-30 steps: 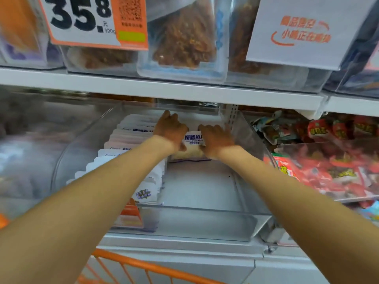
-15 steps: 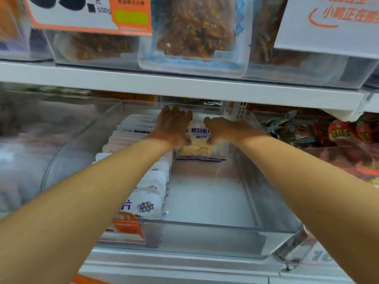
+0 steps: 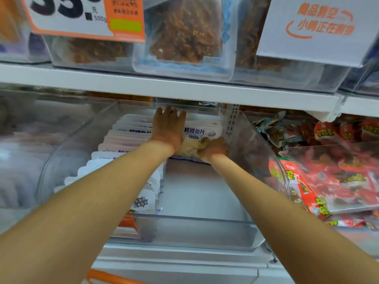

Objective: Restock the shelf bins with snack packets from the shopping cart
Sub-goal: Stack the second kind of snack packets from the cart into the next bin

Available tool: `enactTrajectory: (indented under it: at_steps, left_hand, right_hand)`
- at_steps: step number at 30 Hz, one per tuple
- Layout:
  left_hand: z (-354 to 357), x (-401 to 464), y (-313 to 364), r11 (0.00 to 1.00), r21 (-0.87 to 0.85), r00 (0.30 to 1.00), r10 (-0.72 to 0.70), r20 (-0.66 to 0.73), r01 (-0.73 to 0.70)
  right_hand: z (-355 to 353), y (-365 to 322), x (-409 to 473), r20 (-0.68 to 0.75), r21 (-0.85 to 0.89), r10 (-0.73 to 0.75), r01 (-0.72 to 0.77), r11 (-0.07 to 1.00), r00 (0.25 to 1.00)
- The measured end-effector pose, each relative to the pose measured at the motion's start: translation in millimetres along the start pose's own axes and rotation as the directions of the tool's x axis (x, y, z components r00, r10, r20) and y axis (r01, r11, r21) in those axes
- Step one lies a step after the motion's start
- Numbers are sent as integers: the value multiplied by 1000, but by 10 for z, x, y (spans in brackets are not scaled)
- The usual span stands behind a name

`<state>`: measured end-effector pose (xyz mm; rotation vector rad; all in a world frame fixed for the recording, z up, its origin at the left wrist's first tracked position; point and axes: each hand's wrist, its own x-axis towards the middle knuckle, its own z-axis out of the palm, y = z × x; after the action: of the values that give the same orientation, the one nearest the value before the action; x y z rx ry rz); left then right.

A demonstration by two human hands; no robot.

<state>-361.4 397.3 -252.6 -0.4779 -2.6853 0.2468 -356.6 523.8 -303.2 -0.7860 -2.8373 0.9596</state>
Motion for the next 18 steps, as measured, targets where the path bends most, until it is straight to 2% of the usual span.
enactTrajectory:
  at_steps: [2,7,18]
  left_hand:
    - [22,4,-50,1000,-7,1000,13,-23,-13]
    - [63,19,-57,993,-93,996,63,-58,-68]
    - [-19,-37,-59,989,-139,997,58,48,-51]
  right_hand:
    - [36,-21,-14,11,-76,-49,49,996,999]
    - [78,-51,-4,42,-100,-86,90,991,995]
    - [46,-52,-75,48,18,-37,36,999,998]
